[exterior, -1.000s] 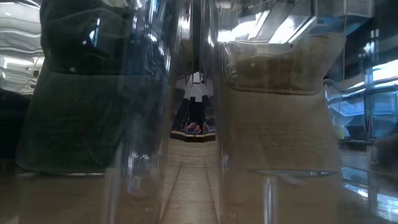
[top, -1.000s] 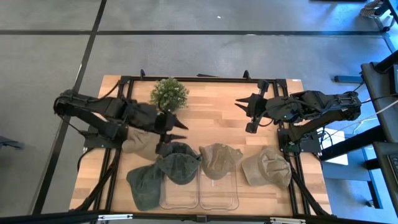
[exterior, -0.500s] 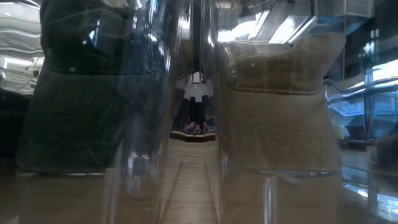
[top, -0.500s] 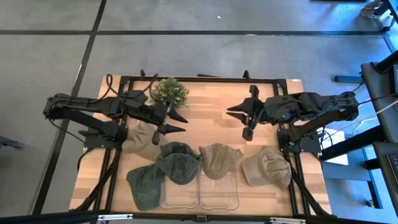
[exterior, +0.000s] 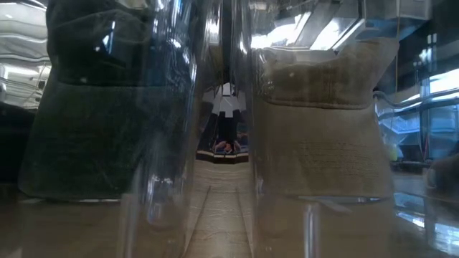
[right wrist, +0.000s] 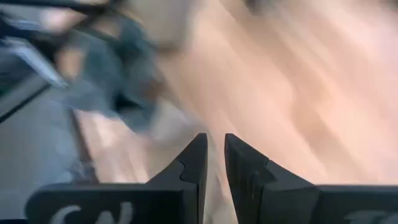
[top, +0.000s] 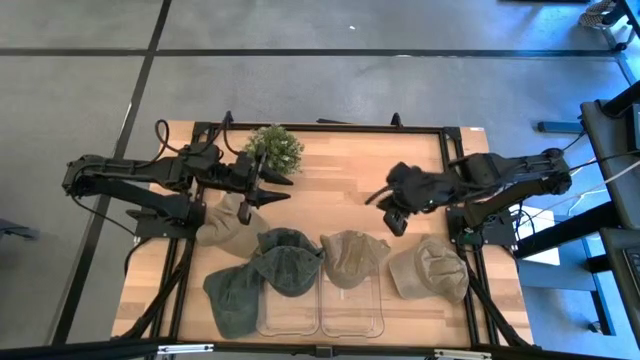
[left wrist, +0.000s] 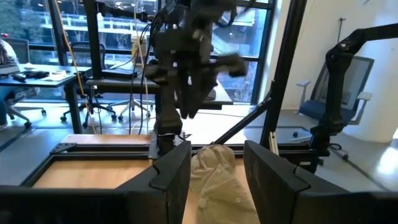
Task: Pick & Place hat
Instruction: Put the right brown cap into the right transparent bin
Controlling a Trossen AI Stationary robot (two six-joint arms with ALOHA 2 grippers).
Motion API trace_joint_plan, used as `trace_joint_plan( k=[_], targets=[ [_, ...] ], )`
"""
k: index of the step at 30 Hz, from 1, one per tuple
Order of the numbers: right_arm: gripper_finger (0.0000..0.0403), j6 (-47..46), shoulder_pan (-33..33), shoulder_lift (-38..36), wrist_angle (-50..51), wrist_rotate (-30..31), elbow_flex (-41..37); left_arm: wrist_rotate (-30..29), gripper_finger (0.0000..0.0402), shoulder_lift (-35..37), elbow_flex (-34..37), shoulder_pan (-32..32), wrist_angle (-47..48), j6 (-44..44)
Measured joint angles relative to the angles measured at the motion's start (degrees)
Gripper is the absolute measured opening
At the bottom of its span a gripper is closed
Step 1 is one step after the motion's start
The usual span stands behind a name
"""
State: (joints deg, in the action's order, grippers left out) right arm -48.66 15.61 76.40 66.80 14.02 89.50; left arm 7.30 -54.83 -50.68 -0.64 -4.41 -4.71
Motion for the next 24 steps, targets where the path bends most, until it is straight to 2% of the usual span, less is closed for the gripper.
trace_joint_plan(
  k=[6,12,15,20,24],
  targets=[
    [0.0058,-18.38,4.69,-0.04,15.07,-6.40,-3.99,-1.59,0.0143,-0.04,0.00,-0.02,0.32,2.73],
    [0.0067,-28.95,9.53,-0.08,17.67,-16.03,-10.73,-5.22,0.0143,-0.04,0.00,-0.64,0.33,2.92],
    [0.0095,-33.82,11.56,-0.09,17.93,-19.86,-14.04,-5.22,0.0144,-0.04,0.00,-1.17,0.31,2.92],
    [0.0168,-42.47,14.45,-0.11,18.87,-23.09,-19.25,-5.22,0.0144,-0.07,0.00,-1.49,0.31,2.64],
    [0.0210,-44.62,16.59,-0.09,18.56,-27.25,-23.95,-5.19,0.0144,-0.07,0.00,-1.49,0.31,2.50]
  ],
)
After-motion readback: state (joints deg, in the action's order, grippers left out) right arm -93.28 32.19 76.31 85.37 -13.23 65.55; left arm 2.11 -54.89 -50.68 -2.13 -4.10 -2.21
